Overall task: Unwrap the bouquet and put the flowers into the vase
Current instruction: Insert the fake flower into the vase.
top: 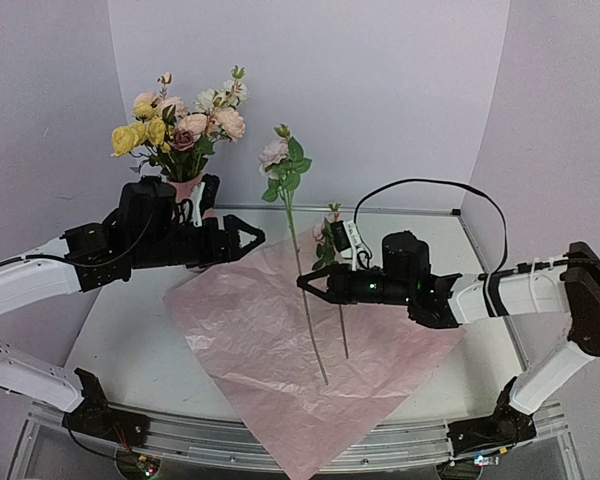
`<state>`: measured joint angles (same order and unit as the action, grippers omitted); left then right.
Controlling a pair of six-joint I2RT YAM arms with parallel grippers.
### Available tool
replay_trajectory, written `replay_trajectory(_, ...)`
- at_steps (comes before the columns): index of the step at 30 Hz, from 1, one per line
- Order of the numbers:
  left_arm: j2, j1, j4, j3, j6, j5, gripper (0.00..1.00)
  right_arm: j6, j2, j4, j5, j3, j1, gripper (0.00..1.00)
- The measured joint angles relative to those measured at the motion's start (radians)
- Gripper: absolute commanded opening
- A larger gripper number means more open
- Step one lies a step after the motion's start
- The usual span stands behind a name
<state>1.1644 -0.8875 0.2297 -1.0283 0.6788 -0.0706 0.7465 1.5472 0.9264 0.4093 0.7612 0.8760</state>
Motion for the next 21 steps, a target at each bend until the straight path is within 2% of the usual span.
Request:
replay_trajectory(8, 0.020, 0.000, -0.109, 0.000, 0.069, -0.069, 0.66, -0.016, -0.059, 0.098, -0.006, -0.069, 0.097, 0.00)
replay_trajectory(21, 0.081, -0.002, -0.242, 0.012, 0.145, -0.174, 0.51, -0.023, -0.099, 0.120, -0.005, -0.084, 0.120, 0.00)
